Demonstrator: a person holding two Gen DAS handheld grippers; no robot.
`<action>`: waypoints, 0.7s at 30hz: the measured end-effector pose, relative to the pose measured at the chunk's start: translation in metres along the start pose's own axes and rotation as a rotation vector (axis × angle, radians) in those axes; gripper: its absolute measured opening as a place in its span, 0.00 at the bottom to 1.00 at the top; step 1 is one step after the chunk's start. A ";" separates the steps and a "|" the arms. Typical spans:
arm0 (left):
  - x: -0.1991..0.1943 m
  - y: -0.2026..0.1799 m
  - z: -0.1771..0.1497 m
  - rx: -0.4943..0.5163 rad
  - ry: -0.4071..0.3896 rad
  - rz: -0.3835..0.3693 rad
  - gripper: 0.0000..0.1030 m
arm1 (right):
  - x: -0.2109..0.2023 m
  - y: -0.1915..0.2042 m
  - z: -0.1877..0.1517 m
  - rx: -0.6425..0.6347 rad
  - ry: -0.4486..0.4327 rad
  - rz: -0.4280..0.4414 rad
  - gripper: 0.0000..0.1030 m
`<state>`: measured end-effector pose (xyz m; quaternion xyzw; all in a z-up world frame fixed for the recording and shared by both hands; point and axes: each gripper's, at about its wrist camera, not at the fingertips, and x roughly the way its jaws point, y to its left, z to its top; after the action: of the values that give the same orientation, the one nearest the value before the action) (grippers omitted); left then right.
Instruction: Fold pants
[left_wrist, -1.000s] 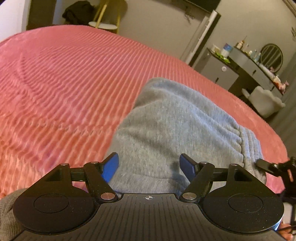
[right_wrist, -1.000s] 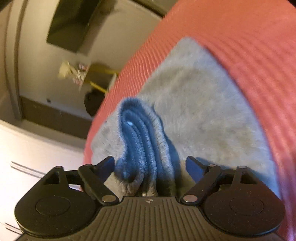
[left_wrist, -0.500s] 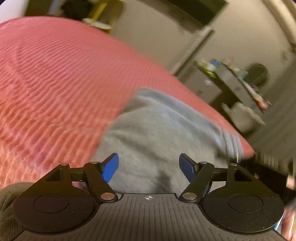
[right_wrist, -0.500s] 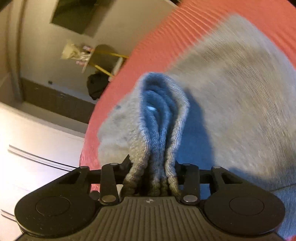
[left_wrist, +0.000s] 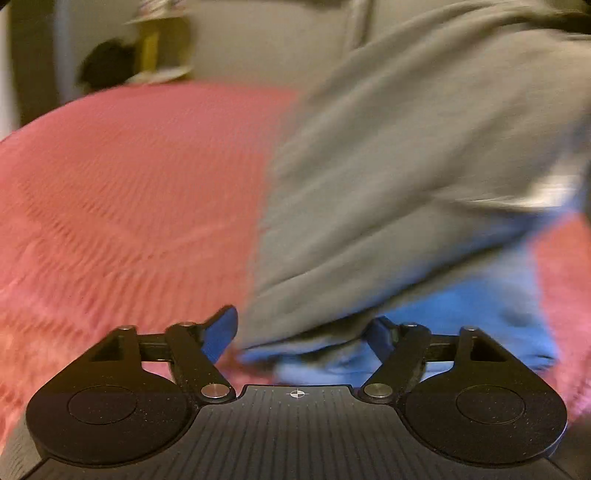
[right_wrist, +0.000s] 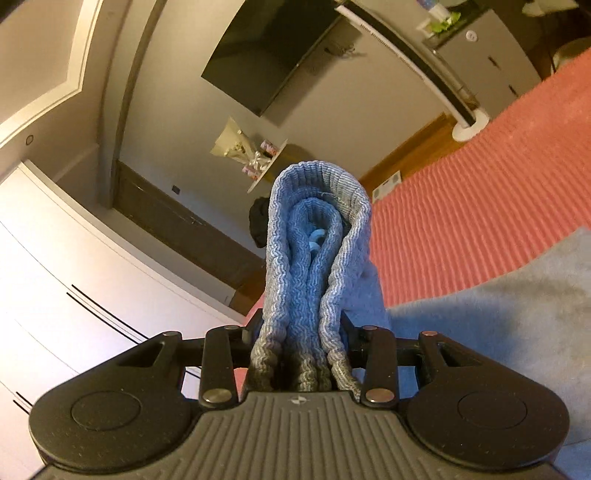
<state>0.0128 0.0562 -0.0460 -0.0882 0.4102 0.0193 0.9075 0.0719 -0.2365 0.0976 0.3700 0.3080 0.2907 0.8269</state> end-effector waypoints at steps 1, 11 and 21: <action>0.005 0.004 0.001 -0.034 0.024 0.006 0.60 | -0.004 -0.003 0.000 0.016 -0.009 0.005 0.36; -0.004 0.026 0.002 -0.146 -0.029 -0.131 0.27 | -0.045 -0.065 -0.009 0.062 -0.061 -0.139 0.36; -0.044 0.019 0.014 0.028 0.046 -0.117 0.52 | -0.049 -0.121 -0.053 -0.117 -0.049 -0.642 0.53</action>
<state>-0.0075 0.0792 -0.0070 -0.0999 0.4255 -0.0414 0.8985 0.0323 -0.3152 -0.0121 0.2129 0.3718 0.0234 0.9033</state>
